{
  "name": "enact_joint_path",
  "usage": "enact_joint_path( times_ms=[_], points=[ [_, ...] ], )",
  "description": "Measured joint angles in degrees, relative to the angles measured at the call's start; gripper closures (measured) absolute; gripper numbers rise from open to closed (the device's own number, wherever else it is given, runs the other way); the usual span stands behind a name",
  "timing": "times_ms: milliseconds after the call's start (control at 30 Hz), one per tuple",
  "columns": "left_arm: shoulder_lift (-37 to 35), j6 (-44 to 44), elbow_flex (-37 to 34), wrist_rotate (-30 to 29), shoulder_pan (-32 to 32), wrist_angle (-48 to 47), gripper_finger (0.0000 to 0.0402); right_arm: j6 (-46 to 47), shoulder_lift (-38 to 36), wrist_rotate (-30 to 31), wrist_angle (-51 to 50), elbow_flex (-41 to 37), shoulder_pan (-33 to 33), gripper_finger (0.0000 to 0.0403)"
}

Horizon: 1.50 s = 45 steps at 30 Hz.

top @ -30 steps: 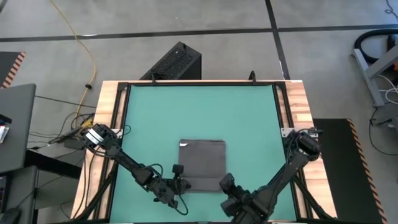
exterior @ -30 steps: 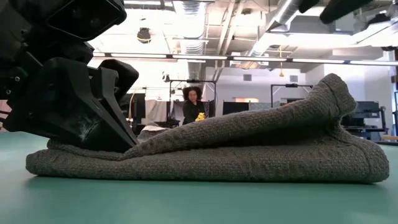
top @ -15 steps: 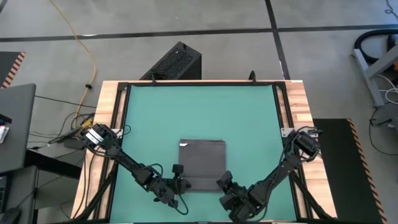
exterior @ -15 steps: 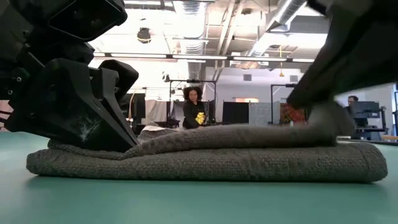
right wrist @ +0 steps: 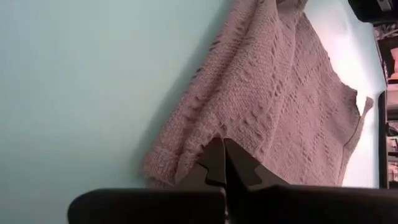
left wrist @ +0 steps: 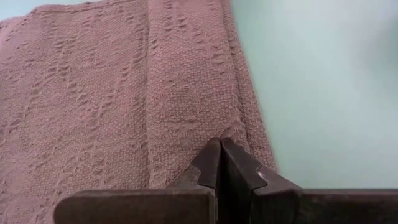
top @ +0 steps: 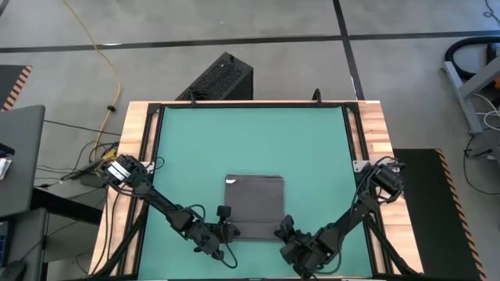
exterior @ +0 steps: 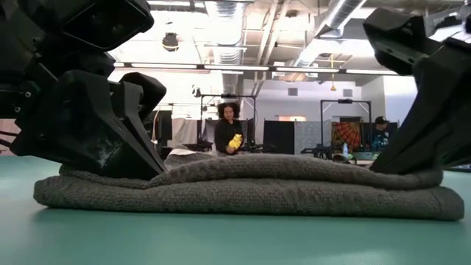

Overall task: Roll towel into tight, uniform cylinder
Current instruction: Roll the gray towel

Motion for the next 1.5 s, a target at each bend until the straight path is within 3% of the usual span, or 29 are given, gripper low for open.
enact_joint_path(
  times_ms=[133,300,433,567,733,833,933,1033,1233,1500],
  points=[
    [0.00,-0.26,0.00,1.11,0.59,-0.18,0.0400,-1.46,-1.82,2.60,-1.64,-0.19,0.03,0.0392],
    [-0.02,-0.23,0.00,3.31,0.85,-1.31,0.0400,0.39,-10.01,6.63,-7.66,-0.15,2.22,0.0386],
    [-0.02,0.64,0.00,3.42,0.85,-1.75,0.0400,1.84,-15.78,3.10,-9.92,-0.11,3.68,0.0365],
    [-0.02,0.66,0.00,3.74,0.85,-1.84,0.0400,-3.93,-17.12,-0.99,-10.30,-0.07,4.01,0.0312],
    [-0.02,0.60,0.00,3.76,0.85,-1.92,0.0400,-11.79,-14.85,-9.97,-10.47,-0.07,2.87,0.0209],
    [-0.02,0.58,0.00,3.63,0.87,-2.10,0.0400,-11.97,-12.24,-9.75,-10.55,0.01,1.77,0.0152],
    [-0.02,0.55,0.00,3.77,1.21,-2.57,0.0400,-13.52,-9.54,-6.44,-10.93,1.55,0.69,0.0121],
    [-0.02,0.46,0.00,4.01,1.37,-2.73,0.0400,-14.09,-7.84,-4.01,-12.15,3.28,-0.26,0.0112],
    [-0.02,0.53,0.00,4.36,1.40,-3.06,0.0400,-13.36,-6.97,-10.89,-14.33,3.54,-0.33,0.0111],
    [-0.02,0.49,0.00,4.22,1.40,-3.04,0.0400,-14.28,-7.01,-10.04,-14.21,2.79,-0.94,0.0111]
  ],
)
